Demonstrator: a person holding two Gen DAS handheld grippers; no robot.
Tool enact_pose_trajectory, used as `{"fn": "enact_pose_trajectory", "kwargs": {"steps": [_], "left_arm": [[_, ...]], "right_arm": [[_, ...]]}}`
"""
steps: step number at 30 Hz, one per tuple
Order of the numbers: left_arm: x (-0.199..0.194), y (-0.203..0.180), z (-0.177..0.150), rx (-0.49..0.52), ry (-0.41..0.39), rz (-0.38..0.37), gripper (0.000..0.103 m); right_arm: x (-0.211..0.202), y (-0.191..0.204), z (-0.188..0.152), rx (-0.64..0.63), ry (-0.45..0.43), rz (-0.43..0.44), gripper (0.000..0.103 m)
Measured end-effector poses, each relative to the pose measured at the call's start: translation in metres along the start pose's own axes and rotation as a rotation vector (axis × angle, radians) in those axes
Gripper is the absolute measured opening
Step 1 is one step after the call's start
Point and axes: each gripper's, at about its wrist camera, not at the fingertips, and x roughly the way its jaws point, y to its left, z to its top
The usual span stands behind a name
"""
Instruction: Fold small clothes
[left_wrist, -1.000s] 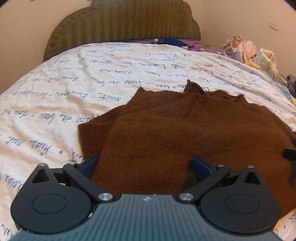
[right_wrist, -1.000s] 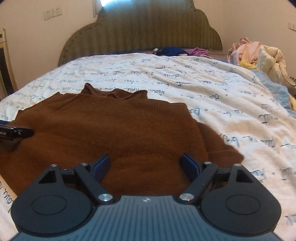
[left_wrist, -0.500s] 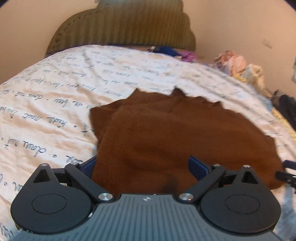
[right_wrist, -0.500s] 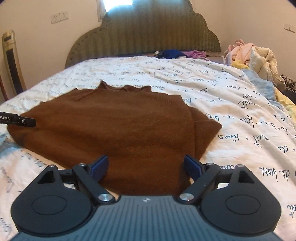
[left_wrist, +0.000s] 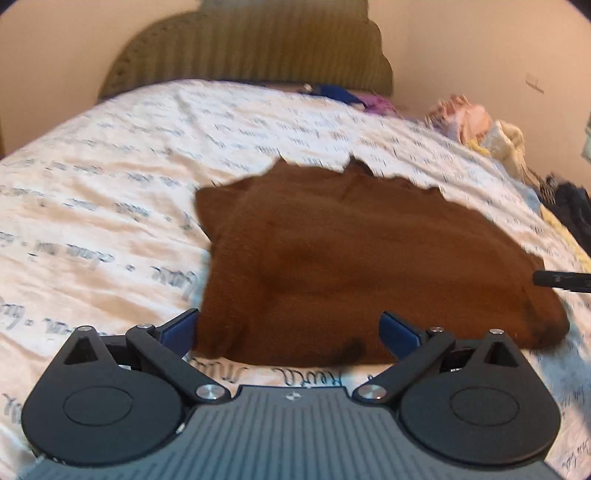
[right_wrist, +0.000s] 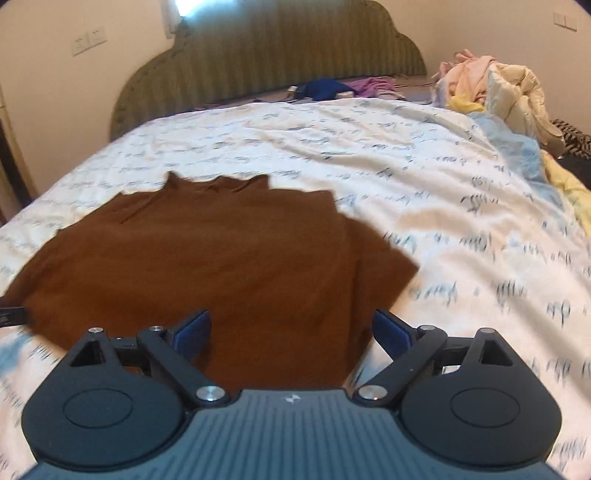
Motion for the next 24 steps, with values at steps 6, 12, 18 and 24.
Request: {"fn": "enact_pose_trajectory", "kwargs": {"steps": [6,12,18,24], "left_arm": [[-0.005,0.009,0.003,-0.051,-0.036,-0.050,0.102],[0.016,0.026,0.000,-0.158,0.059,-0.027,0.101],[0.001,0.049,-0.011,-0.388,0.040,-0.130,0.101],[0.006,0.064,-0.010,-0.640,0.016,-0.241,0.101]], "right_arm": [[0.028,0.004,0.022,-0.030,0.009,0.006,0.095],[0.052,-0.021,0.012,-0.045,0.033,0.012,0.103],[0.017,-0.025,0.015,0.046,-0.054,0.037,0.103],[0.043,-0.022,0.007,-0.074,-0.001,0.010,0.086]]}}
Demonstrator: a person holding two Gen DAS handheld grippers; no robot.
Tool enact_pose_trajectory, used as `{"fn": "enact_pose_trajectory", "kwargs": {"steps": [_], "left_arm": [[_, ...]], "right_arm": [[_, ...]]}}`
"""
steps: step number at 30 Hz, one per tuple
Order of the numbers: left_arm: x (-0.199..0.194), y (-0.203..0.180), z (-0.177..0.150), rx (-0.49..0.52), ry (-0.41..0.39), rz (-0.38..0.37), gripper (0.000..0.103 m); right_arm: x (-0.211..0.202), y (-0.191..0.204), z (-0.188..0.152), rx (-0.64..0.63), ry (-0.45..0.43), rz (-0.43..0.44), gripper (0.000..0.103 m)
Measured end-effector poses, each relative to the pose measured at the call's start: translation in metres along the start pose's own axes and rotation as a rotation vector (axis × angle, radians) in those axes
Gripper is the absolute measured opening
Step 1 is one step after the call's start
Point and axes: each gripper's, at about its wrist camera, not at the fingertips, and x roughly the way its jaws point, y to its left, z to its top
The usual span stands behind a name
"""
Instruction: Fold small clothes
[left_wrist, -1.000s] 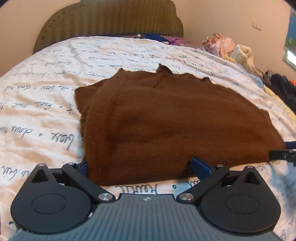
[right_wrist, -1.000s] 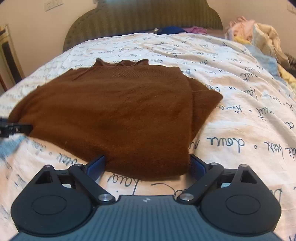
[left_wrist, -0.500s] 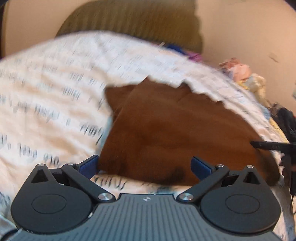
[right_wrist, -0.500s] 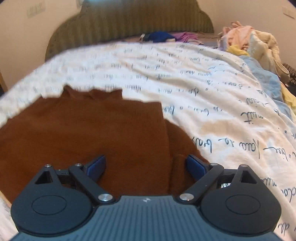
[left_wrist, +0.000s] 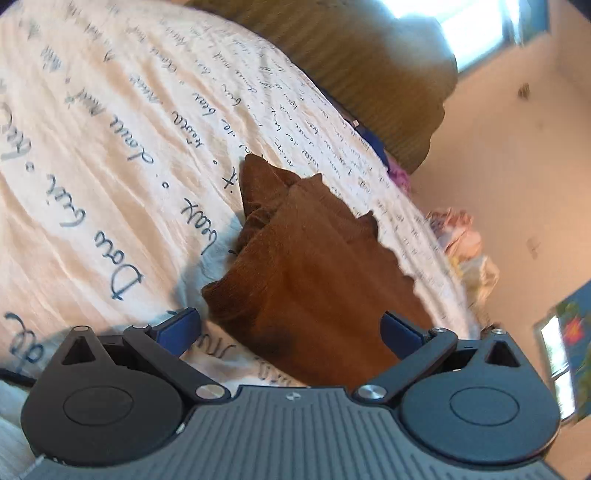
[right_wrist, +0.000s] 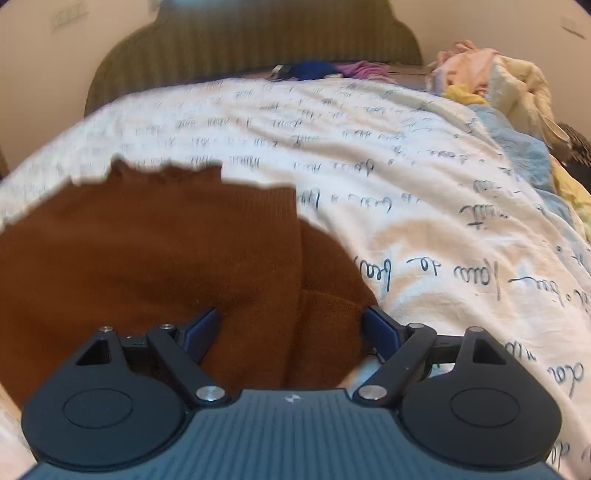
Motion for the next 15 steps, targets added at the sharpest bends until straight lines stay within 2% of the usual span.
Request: {"fn": "enact_pose_trajectory", "kwargs": {"steps": [4,6,7,8,11,14,15], "left_arm": [[-0.002,0.014,0.005,-0.161,-0.022,-0.082,0.099],[0.000,0.019,0.007,-0.207,-0.042,-0.087,0.087],[0.001,0.019,0.008,-0.208,-0.050,-0.078,0.082],[0.004,0.018,0.009,-0.199,-0.049,-0.057,0.070],[0.011,0.015,0.010,-0.158,-0.037,-0.001,0.048],[0.013,0.008,0.009,-0.108,-0.049,0.029,0.043],[0.012,0.006,0.008,-0.095,-0.058,0.032,0.038]], "right_arm": [[-0.019,0.005,0.012,0.067,-0.030,-0.058,0.086],[-0.036,0.012,0.015,0.093,-0.097,0.010,0.087],[-0.044,0.016,0.017,0.102,-0.123,0.050,0.087],[-0.050,0.020,0.019,0.111,-0.137,0.082,0.087],[-0.060,0.034,0.030,0.113,-0.138,0.154,0.087],[-0.060,0.054,0.039,0.104,-0.102,0.232,0.087],[-0.060,0.062,0.041,0.091,-0.098,0.248,0.087]]}}
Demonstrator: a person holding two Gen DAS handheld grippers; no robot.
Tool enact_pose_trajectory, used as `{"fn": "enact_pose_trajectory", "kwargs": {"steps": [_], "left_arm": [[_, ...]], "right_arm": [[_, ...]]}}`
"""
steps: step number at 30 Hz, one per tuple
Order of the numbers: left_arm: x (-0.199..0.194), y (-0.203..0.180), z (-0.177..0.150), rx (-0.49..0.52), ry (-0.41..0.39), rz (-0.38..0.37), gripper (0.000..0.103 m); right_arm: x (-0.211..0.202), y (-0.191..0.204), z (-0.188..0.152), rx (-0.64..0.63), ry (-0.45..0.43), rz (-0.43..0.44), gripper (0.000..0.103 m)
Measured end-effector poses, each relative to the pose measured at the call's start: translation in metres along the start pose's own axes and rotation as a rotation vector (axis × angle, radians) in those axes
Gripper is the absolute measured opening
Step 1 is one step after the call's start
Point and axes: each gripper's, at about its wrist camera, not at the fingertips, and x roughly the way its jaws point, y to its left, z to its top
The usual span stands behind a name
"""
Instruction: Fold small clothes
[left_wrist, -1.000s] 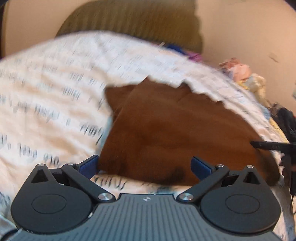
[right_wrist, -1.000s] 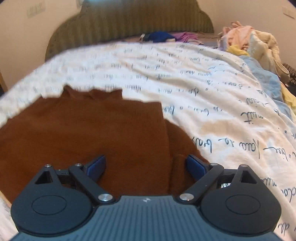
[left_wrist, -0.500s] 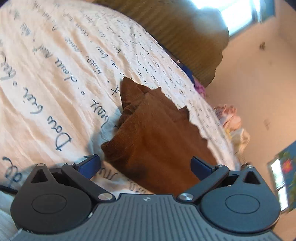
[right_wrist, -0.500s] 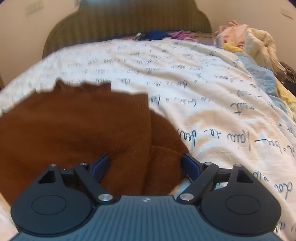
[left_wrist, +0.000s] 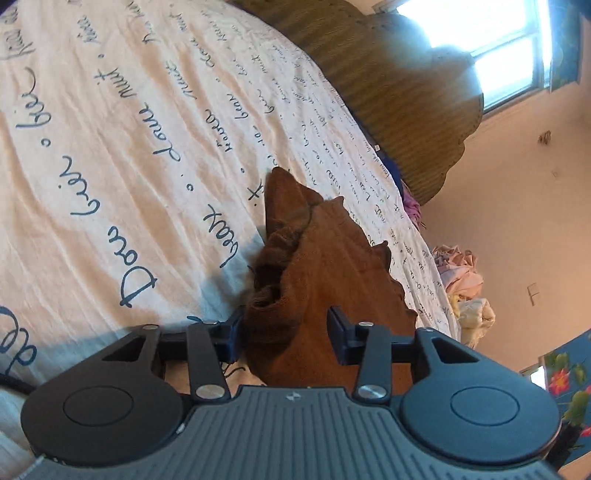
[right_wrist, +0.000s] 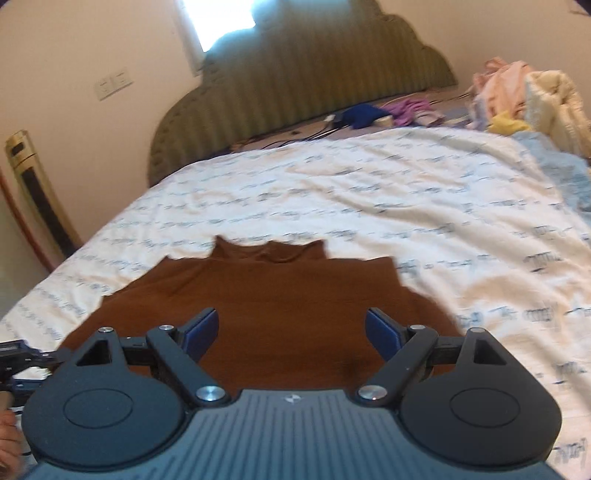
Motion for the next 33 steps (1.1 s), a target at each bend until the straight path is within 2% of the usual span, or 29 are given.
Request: {"fn": "enact_pose_trajectory", "kwargs": {"steps": [1,3,6,10,14,16,19,21,23,31,32,33], "left_arm": [[-0.001,-0.002,-0.001,0.015,-0.010,-0.001,0.035],[-0.004,-0.005,-0.002,0.035,-0.031,-0.020,0.017],[-0.006,-0.008,-0.001,0.064,-0.045,-0.020,0.014],[-0.007,-0.014,-0.005,0.115,-0.057,-0.027,0.010],[-0.007,-0.035,-0.018,0.307,-0.059,-0.018,0.010],[-0.003,-0.046,-0.031,0.425,-0.061,0.008,0.010],[0.001,-0.059,-0.047,0.550,-0.070,0.020,0.010],[0.003,-0.064,-0.054,0.604,-0.080,0.024,0.010],[0.005,-0.064,-0.057,0.609,-0.074,0.022,0.010],[0.007,-0.055,-0.053,0.581,-0.056,0.020,0.010],[0.006,-0.054,-0.053,0.581,-0.054,0.019,0.010],[0.005,-0.054,-0.054,0.584,-0.053,0.020,0.010]], "right_arm": [[0.002,0.007,0.001,-0.014,0.007,0.017,0.087],[0.008,0.022,0.000,-0.035,0.024,0.047,0.087],[0.020,0.039,0.002,-0.037,0.060,0.103,0.087],[0.046,0.062,0.007,0.001,0.168,0.232,0.087],[0.084,0.087,0.015,0.050,0.275,0.363,0.087],[0.113,0.098,0.022,0.095,0.347,0.401,0.087],[0.154,0.124,0.032,0.115,0.468,0.446,0.087],[0.173,0.148,0.036,0.065,0.513,0.447,0.087],[0.187,0.175,0.039,-0.019,0.547,0.423,0.087],[0.229,0.254,0.027,-0.422,0.642,0.232,0.088],[0.229,0.259,0.024,-0.475,0.642,0.210,0.087],[0.228,0.262,0.021,-0.530,0.633,0.193,0.079]]}}
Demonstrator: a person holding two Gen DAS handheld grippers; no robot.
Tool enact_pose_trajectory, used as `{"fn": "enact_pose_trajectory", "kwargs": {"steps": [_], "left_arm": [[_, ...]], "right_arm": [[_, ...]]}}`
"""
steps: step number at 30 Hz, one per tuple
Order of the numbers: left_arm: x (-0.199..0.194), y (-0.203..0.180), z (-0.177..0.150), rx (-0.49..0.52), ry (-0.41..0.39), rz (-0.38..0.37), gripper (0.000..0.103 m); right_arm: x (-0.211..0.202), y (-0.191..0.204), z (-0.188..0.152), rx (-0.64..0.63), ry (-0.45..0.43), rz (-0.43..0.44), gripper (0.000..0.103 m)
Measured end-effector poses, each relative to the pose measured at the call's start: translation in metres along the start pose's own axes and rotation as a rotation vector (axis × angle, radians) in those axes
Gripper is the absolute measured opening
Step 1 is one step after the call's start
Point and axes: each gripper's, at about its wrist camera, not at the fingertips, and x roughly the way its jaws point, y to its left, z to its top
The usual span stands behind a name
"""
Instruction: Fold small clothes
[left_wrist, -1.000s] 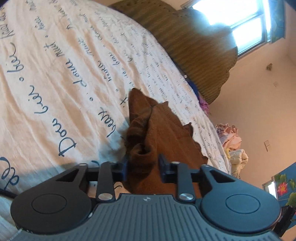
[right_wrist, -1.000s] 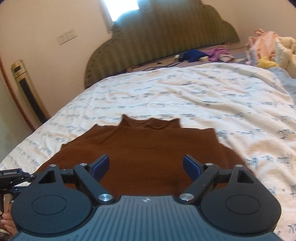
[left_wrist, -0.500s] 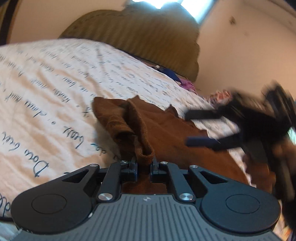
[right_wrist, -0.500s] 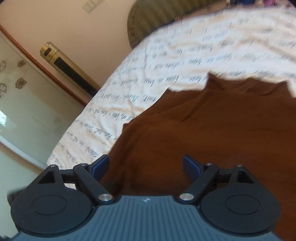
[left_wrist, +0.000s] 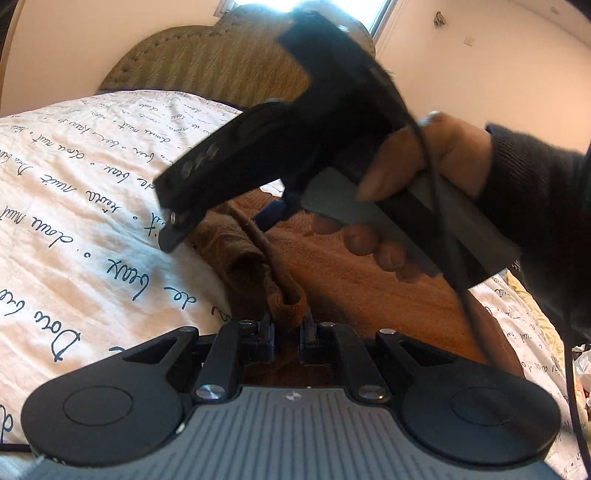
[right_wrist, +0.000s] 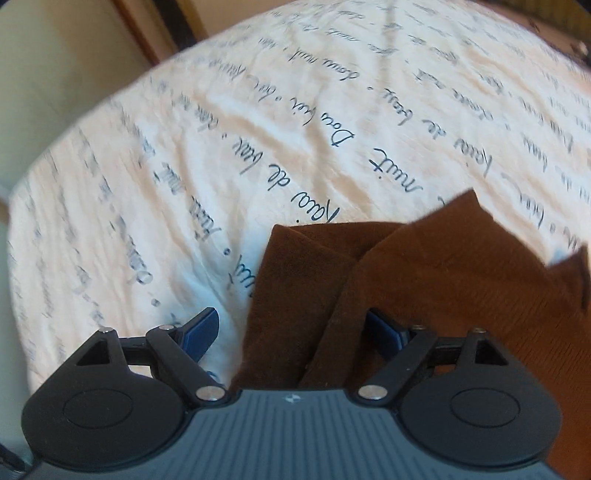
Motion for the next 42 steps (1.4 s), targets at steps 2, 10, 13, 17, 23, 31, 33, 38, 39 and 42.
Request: {"fn": "enact_pose_trajectory", "kwargs": {"steps": [2,10,13,17,23,31,33,38,39,42], "left_arm": [[0.000,-0.001,0.001,0.003,-0.002,-0.001,0.010],[-0.002,-0.034,0.012,0.043,-0.022,-0.098,0.010],[0.004,-0.067,0.012,0.098,-0.019,-0.180,0.010],[0.020,-0.117,0.003,0.169,0.017,-0.303,0.010],[0.066,-0.180,-0.035,0.244,0.181,-0.414,0.010],[0.088,-0.208,-0.043,0.319,0.205,-0.385,0.010],[0.086,-0.212,-0.050,0.358,0.199,-0.376,0.010],[0.077,-0.225,-0.057,0.381,0.204,-0.358,0.010],[0.074,-0.226,-0.057,0.383,0.205,-0.357,0.010],[0.075,-0.229,-0.052,0.383,0.208,-0.372,0.010]], "right_arm": [[-0.003,0.002,-0.003,-0.061,-0.023,-0.074,0.044],[-0.068,-0.085,-0.058,0.172,-0.237,0.149,0.011],[-0.103,-0.130,-0.106,0.314,-0.355,0.220,0.011],[-0.143,-0.188,-0.186,0.479,-0.451,0.219,0.011],[-0.145,-0.247,-0.285,0.699,-0.461,0.156,0.011],[-0.123,-0.287,-0.322,0.931,-0.564,0.303,0.019],[-0.127,-0.289,-0.317,0.922,-0.569,0.300,0.024],[-0.123,-0.293,-0.305,0.900,-0.560,0.275,0.024],[-0.120,-0.292,-0.303,0.878,-0.538,0.273,0.017],[-0.130,-0.284,-0.306,0.827,-0.569,0.213,0.006]]}}
